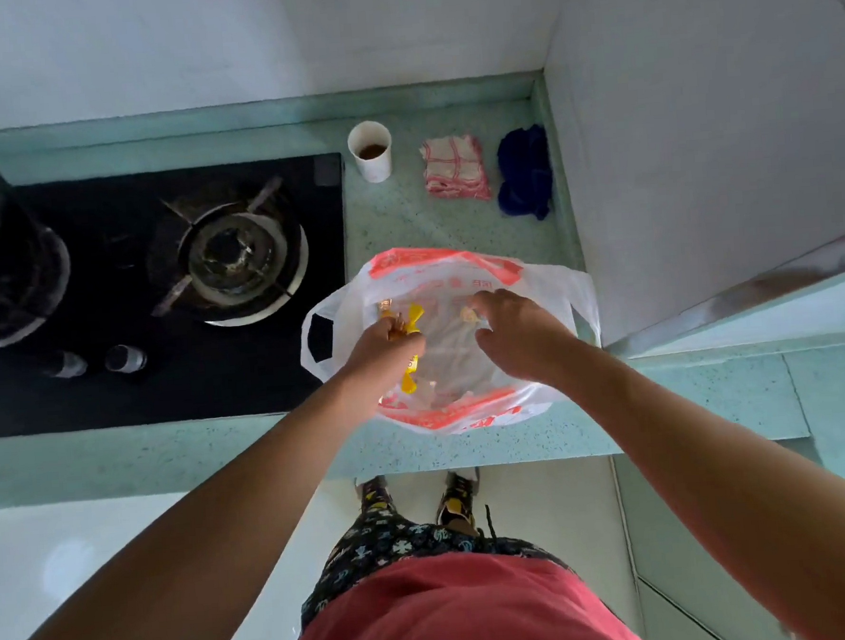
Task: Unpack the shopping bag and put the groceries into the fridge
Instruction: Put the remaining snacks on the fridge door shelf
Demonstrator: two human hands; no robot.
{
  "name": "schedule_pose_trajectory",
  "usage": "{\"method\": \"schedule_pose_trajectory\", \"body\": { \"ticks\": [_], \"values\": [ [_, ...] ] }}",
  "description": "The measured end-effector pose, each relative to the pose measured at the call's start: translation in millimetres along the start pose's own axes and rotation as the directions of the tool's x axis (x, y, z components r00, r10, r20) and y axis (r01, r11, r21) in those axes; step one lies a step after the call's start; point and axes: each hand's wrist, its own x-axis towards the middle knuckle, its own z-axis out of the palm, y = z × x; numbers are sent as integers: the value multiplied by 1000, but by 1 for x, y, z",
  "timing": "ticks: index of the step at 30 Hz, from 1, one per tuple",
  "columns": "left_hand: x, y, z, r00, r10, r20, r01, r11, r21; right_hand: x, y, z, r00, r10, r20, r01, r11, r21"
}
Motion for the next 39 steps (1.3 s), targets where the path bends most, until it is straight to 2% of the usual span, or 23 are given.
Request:
{"method": "schedule_pose_trajectory", "body": {
  "ticks": [5, 9, 15, 19, 24, 27, 33, 36, 39],
  "values": [
    [-27, -9, -33, 999, 38, -35, -41, 995, -86, 45, 12, 30, 991, 83, 104, -48, 953, -300],
    [-40, -19, -52, 992, 79, -100, -82, 996, -27, 59, 23, 49, 997, 78, 26, -57, 885, -462],
    [-51, -25, -73, 987, 91, -129, -93, 996, -5, 68, 11, 60, 993, 118, -10, -110, 895, -432],
    [-54, -24, -88, 988, 98, -121, -101, 995, -22, 85, -28, 66, 989, 139, 41, -131, 980, -152],
    [-57, -25, -107, 986, 98, -134, -102, 994, -28, 108, -78, 80, 995, 95, -5, -94, 994, 49],
    [-61, -29, -118, 985, 108, -137, -110, 994, -12, 118, -86, 95, 991, 135, 16, -136, 990, 38],
    [-66, -38, -140, 982, 132, -135, -133, 991, 2, 121, -90, 111, 989, 134, -66, -134, 991, -7],
    [-65, -40, -151, 983, 147, -114, -146, 989, 19, 116, -89, 108, 981, 185, -52, -187, 982, -33],
    [-61, -36, -161, 981, 170, -91, -166, 985, 49, 102, -86, 93, 967, 254, -27, -254, 967, 12]
  ]
}}
